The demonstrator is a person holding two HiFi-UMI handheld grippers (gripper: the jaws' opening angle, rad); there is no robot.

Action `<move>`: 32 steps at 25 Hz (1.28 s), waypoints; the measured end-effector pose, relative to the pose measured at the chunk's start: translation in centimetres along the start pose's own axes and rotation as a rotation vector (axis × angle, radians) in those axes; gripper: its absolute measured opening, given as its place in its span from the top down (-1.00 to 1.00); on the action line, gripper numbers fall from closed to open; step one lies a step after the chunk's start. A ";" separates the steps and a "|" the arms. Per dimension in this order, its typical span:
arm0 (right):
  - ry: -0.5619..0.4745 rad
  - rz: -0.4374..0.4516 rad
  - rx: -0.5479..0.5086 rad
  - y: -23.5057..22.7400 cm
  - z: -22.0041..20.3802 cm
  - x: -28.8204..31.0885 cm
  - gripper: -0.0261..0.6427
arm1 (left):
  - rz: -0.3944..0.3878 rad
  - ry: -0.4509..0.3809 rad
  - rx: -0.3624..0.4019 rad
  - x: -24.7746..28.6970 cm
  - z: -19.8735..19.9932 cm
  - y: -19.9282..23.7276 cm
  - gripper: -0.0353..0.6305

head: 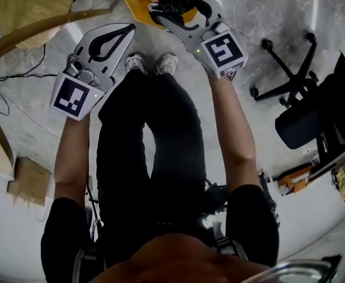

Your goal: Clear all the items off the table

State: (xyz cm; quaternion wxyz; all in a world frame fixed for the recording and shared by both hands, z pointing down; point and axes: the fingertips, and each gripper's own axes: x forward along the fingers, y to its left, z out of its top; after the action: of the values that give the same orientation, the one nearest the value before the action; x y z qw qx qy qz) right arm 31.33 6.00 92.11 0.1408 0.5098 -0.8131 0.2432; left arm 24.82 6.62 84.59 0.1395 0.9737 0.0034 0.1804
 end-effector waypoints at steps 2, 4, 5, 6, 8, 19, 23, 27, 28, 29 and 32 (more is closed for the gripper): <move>0.004 -0.003 0.000 -0.6 -1.7 1.1 -0.05 | -0.006 0.000 0.006 0.9 -1.7 0.7 0.86; 0.012 -0.002 -0.015 -0.9 -3.2 1.8 -0.05 | -0.013 0.004 0.010 1.8 -3.3 1.2 0.86; 0.018 -0.001 -0.025 -1.0 -3.9 2.1 -0.05 | -0.014 0.004 0.010 2.2 -4.0 1.5 0.86; 0.025 0.001 -0.033 -1.2 -4.5 2.4 -0.05 | -0.014 -0.001 0.010 2.5 -4.5 1.7 0.86; 0.033 0.000 -0.040 -1.5 -5.4 2.8 -0.05 | -0.013 -0.016 0.012 3.1 -5.1 1.9 0.86; 0.058 -0.010 -0.048 -1.2 -4.0 1.2 -0.53 | -0.033 -0.028 0.019 3.0 -2.2 -0.3 0.86; 0.043 0.007 -0.039 2.1 2.1 -3.3 -0.53 | -0.045 -0.046 -0.008 0.4 4.0 -4.2 0.86; 0.000 0.002 -0.067 4.8 12.0 -9.2 -0.53 | -0.041 -0.082 -0.026 -2.9 12.8 -8.6 0.86; -0.011 0.003 -0.069 5.6 14.8 -10.9 -0.53 | -0.033 -0.089 -0.035 -4.0 15.3 -9.6 0.86; -0.019 0.009 -0.067 6.8 17.7 -12.7 -0.52 | -0.023 -0.094 -0.048 -5.4 18.0 -10.8 0.86; -0.047 0.045 -0.067 12.4 26.2 -19.0 -0.01 | 0.012 -0.119 -0.091 -10.8 26.3 -14.6 0.86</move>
State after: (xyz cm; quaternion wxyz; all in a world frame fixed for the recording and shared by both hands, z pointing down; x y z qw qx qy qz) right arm 29.03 10.79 57.88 0.1330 0.4921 -0.8350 0.2069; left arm 24.65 12.89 53.26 0.1824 0.9753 -0.0188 0.1230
